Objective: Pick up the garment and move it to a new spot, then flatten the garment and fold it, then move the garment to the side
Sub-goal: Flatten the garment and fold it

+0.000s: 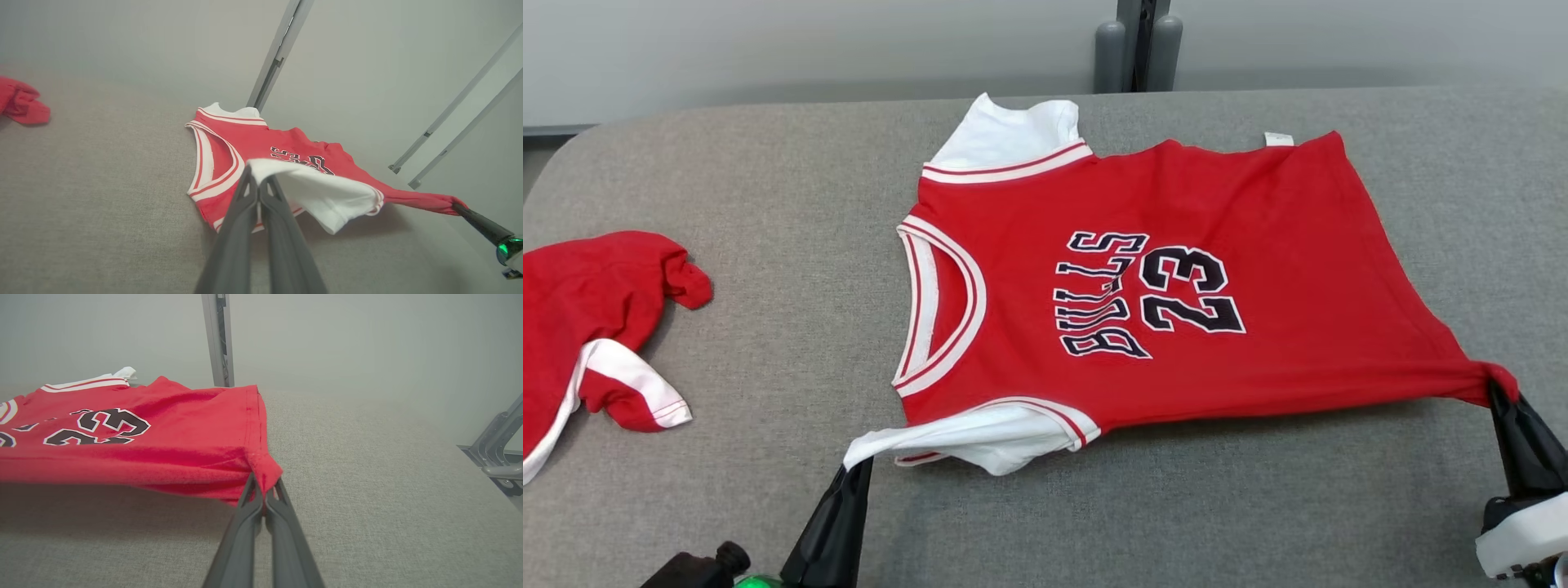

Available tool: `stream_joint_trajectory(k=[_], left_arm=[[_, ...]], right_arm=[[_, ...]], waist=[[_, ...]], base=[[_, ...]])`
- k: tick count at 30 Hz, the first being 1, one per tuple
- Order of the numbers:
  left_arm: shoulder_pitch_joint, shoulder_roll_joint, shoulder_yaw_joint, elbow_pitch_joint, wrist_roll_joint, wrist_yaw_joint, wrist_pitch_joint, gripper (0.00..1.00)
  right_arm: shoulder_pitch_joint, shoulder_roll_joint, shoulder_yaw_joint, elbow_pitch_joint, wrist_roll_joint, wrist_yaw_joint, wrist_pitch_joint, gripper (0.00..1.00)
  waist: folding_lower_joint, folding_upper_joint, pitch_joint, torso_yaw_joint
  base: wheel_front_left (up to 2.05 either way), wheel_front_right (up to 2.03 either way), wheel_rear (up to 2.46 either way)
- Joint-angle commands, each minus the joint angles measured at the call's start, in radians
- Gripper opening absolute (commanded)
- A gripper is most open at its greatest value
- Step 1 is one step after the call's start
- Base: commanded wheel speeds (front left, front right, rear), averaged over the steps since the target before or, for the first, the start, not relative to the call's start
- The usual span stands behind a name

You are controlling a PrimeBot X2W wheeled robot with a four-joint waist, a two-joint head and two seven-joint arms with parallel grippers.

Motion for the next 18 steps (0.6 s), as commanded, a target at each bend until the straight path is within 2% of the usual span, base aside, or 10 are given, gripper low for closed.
stream_joint_trajectory(k=[1,7,18], left_arm=[[-0.009,0.007,0.004,0.001,-0.005,0.002,0.005,0.0],[-0.132,-0.012,-0.006,0.072,-0.03,-0.019,-0.004,0.0],[-0.465,-0.009,-0.04,0.321,0.041,-0.042,-0.026,0.0]], right_arm=[[0.005,-0.002,-0.004,-0.009,0.003,0.0,-0.005,0.0],[-0.059,0.016,0.038,0.022,0.019,0.0,-0.005,0.0],[-0.294,0.02,0.123,0.158,-0.002,0.0,-0.004,0.0]], waist=[[0.0,0.0,0.004,-0.001],[0.0,0.0,0.023,-0.009],[0.0,0.0,0.103,-0.002]], base=[[0.0,0.0,0.0],[0.0,0.0,0.0],[0.0,0.0,0.0]])
